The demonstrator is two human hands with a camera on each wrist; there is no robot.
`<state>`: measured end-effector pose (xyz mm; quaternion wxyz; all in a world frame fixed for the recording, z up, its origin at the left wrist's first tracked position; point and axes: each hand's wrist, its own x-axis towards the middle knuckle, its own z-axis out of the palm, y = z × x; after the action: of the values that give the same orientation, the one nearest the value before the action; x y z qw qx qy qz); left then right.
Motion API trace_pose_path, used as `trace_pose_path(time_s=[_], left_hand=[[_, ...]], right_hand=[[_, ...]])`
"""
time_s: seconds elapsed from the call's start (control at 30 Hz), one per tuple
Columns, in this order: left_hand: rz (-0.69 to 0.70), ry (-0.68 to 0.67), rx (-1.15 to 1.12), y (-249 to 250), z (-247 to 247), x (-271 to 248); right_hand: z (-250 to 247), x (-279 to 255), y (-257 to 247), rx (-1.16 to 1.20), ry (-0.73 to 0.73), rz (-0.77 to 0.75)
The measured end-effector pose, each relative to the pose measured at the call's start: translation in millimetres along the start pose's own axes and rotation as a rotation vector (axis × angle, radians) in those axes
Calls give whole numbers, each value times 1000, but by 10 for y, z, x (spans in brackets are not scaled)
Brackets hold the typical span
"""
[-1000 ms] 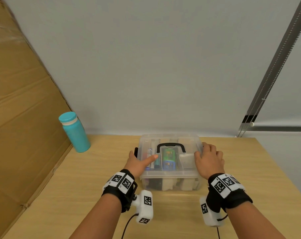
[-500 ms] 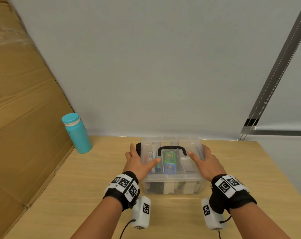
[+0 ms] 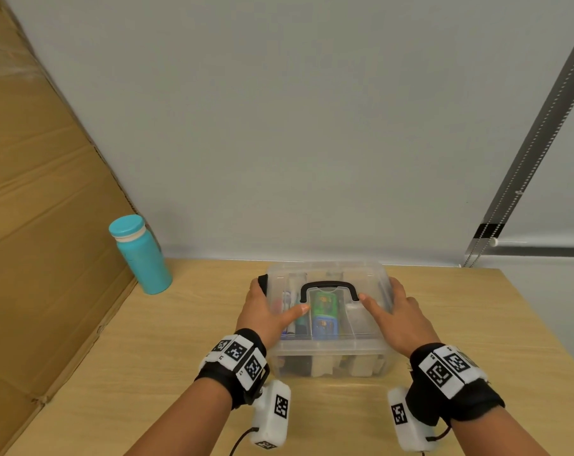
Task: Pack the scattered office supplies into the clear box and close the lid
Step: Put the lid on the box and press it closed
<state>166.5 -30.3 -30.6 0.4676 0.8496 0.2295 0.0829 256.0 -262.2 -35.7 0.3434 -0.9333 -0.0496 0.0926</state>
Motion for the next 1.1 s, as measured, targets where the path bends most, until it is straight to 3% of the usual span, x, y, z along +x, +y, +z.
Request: trace_pose_path(time_s=[0.37,0.47,0.57,0.8,0.93,1.1], left_hand=[[5,-13,88,67,-10,-39],[7,4,83,86,-9,-67],[-3,10,40,92,-6,-74],[-2,15,-34,52,13,-78],[8,36,-114,38,16,-79],[41,37,-180,52,10,-105]], right_hand=[[-152,-43,-181,-304,-105,78],[-238,-15,-263,-363,-88,161],[-281,-28,-327,-419,-58,137],[-156,4,-212,-23,-36,84],[-99,-82,-135,174,93,4],[-24,-31,-74,108,122,-37]])
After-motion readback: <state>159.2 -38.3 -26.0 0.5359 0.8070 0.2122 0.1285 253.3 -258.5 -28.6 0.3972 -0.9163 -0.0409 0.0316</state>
